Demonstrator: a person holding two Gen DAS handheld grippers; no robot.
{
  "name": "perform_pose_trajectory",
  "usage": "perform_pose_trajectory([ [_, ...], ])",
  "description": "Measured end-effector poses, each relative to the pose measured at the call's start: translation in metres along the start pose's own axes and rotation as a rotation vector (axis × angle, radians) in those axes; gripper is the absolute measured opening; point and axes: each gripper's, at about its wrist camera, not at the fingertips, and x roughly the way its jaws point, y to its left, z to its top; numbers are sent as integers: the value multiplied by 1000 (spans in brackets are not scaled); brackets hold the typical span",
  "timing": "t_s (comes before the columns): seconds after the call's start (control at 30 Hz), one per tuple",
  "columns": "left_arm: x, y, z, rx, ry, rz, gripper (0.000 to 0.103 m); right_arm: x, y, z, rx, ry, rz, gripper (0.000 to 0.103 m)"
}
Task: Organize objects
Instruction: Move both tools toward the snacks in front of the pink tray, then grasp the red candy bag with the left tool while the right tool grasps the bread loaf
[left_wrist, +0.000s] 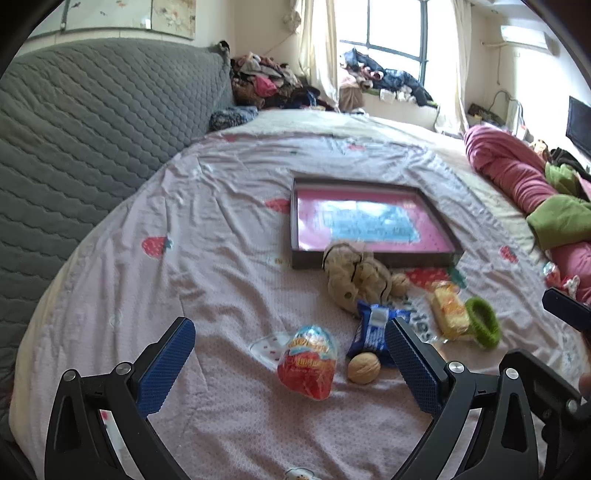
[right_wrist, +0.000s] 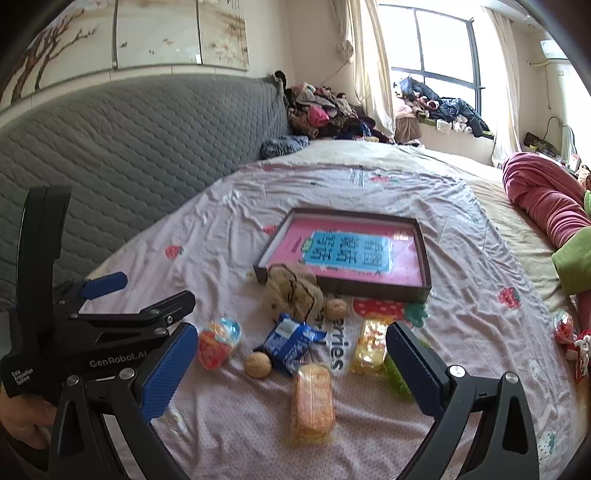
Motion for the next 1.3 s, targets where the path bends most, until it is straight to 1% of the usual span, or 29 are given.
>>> perform_pose_trajectory([
  [0.1, 15, 2, -9, -4, 35, -10, 102, 12, 0, -12, 5, 36, -5, 103],
  [0.37, 41, -1, -24, 5, 83, -18, 102, 43, -6, -41, 31, 129, -27, 103],
  [0.57, 55, -5, -32, 34, 104, -24, 102, 57, -9, -53, 58, 170, -19, 103],
  [0.73, 70, -3, -36, 26, 125, -34, 102, 67, -12, -59, 82, 197, -16, 103],
  [0.8, 75, -2, -37, 28, 126, -31, 102, 70, -12, -60, 87, 211, -11, 101],
  [0.93, 84, -3, -36, 28, 131, -16, 102, 77, -12, -63, 91, 238, -15, 92],
  [1.03, 90, -4, -36, 36, 139, -8, 102, 81, -12, -65, 101, 252, -12, 88],
  [1.13, 94, -4, -36, 43, 145, -11, 100, 86, -12, -66, 101, 273, -22, 78],
  [1.17, 95, -4, -36, 44, 149, -11, 97, 87, -12, -67, 99, 277, -21, 75],
  [1.23, 98, -4, -36, 40, 162, -14, 97, 91, -11, -68, 101, 292, -17, 70],
  [1.3, 99, -4, -36, 38, 166, -23, 97, 95, -13, -71, 123, 310, -12, 68],
])
